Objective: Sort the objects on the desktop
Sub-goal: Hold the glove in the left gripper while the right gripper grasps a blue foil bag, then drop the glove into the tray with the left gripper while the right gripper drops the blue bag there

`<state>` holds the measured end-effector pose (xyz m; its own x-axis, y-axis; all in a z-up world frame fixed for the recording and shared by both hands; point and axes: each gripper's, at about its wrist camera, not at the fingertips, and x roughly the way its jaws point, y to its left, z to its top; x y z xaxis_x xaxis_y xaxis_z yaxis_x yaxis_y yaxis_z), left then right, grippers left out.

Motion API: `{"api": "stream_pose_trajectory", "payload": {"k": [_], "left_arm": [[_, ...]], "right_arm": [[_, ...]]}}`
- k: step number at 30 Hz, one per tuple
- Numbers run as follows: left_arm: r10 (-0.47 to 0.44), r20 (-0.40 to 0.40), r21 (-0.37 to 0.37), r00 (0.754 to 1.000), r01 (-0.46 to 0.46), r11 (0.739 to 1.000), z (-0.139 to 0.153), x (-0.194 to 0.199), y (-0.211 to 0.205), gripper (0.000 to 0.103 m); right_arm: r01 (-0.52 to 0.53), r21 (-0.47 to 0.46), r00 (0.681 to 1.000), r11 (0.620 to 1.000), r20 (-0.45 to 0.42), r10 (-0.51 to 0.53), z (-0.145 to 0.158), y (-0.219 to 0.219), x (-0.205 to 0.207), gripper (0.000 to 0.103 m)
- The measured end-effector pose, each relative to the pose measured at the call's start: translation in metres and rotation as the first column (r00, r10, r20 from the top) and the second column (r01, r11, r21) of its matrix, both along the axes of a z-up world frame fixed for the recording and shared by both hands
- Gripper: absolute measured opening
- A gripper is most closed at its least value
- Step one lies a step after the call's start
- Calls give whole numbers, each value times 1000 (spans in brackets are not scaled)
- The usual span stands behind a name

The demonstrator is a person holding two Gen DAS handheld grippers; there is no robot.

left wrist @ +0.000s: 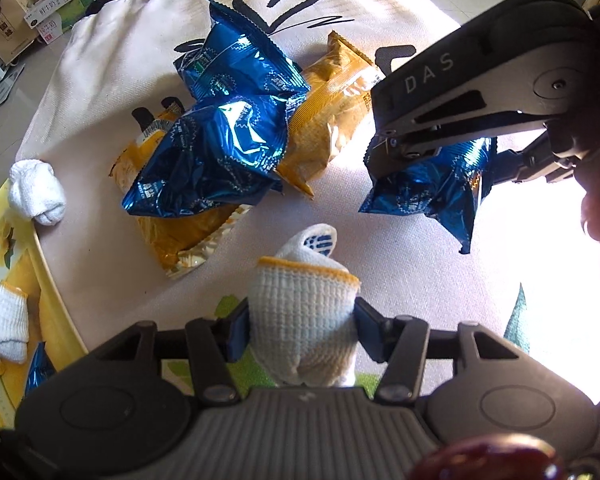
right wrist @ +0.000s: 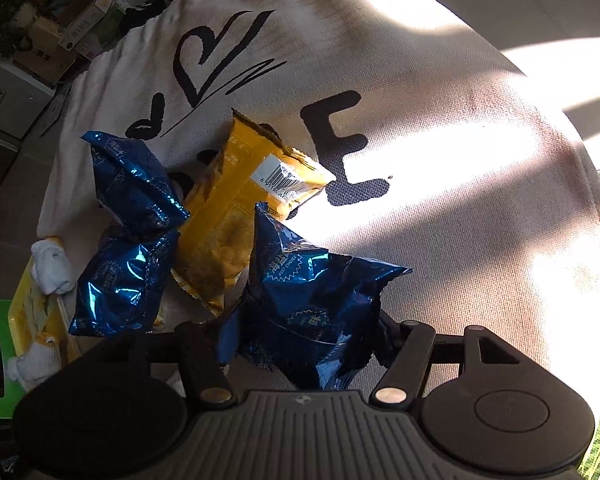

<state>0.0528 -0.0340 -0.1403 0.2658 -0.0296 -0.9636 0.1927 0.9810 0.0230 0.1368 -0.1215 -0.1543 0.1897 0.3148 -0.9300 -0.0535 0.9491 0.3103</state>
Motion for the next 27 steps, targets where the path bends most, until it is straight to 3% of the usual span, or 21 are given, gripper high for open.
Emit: {"api": "stream_pose_trajectory", "payload": {"k": [4, 18, 27], "left_arm": [[29, 18, -6, 999, -29, 1000, 15, -14, 5, 52], [165, 96, -62, 982, -159, 985, 56, 2, 42, 52], [311, 152, -90, 938, -300, 950, 80, 11, 79, 52]], "right_arm": [[7, 12, 1000, 1000, 29, -7, 15, -2, -3, 64], [7, 60, 995, 998, 97, -13, 53, -3, -15, 64], [-72, 138, 990, 988, 132, 54, 67, 20, -23, 64]]}}
